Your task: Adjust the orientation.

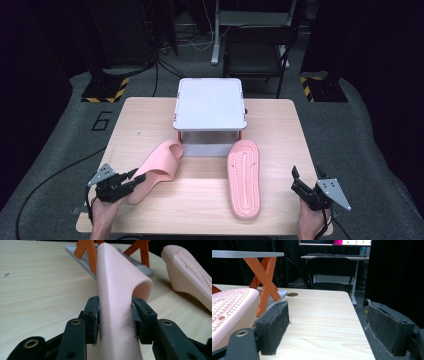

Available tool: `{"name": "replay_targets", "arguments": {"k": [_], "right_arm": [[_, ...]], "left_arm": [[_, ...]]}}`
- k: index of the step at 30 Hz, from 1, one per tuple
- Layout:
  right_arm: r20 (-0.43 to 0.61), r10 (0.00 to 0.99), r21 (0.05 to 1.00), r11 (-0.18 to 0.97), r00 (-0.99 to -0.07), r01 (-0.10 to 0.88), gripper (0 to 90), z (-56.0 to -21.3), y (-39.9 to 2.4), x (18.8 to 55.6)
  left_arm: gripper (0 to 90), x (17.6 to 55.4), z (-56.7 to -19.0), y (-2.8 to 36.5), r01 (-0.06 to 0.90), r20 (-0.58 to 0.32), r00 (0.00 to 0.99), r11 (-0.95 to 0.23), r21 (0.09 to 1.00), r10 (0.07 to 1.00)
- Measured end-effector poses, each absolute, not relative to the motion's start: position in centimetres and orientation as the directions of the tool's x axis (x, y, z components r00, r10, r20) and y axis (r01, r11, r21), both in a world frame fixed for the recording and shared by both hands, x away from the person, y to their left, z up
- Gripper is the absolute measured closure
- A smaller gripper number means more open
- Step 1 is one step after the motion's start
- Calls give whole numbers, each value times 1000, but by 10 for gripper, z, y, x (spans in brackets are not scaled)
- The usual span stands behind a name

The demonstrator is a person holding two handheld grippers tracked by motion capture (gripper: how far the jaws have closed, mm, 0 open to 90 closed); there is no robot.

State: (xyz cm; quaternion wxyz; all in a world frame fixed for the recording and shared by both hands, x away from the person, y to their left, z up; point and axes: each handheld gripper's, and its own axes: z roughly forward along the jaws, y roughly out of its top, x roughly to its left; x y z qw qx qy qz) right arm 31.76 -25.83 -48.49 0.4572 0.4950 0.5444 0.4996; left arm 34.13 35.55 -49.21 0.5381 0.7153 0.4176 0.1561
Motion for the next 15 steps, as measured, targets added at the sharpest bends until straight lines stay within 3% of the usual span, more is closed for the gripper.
{"name": "replay_targets", "arguments": {"k": [3, 4, 7, 9, 11, 15], "right_arm": [[-9, 996, 997, 16, -92, 80, 182, -484, -259, 317], [-4, 996, 997, 11, -94, 77, 182, -484, -259, 317], [-6, 995, 997, 14, -98, 79, 181, -484, -258, 317], [-9, 994, 997, 18, -106, 79, 181, -484, -256, 318], [-28, 993, 996, 37, -112, 78, 181, -483, -255, 318], [-42, 992, 996, 51, -119, 73, 180, -484, -252, 319]], "left_arm": [[604, 328, -493, 365, 461, -274, 597, -43, 886, 755], [604, 318, -496, 370, 498, -348, 561, 30, 867, 751], [602, 312, -499, 374, 511, -377, 541, 62, 857, 752], [566, 313, -499, 377, 500, -350, 540, 43, 865, 765], [495, 317, -503, 376, 468, -217, 530, -69, 881, 820], [450, 320, -508, 381, 469, -218, 524, -66, 881, 823]]}}
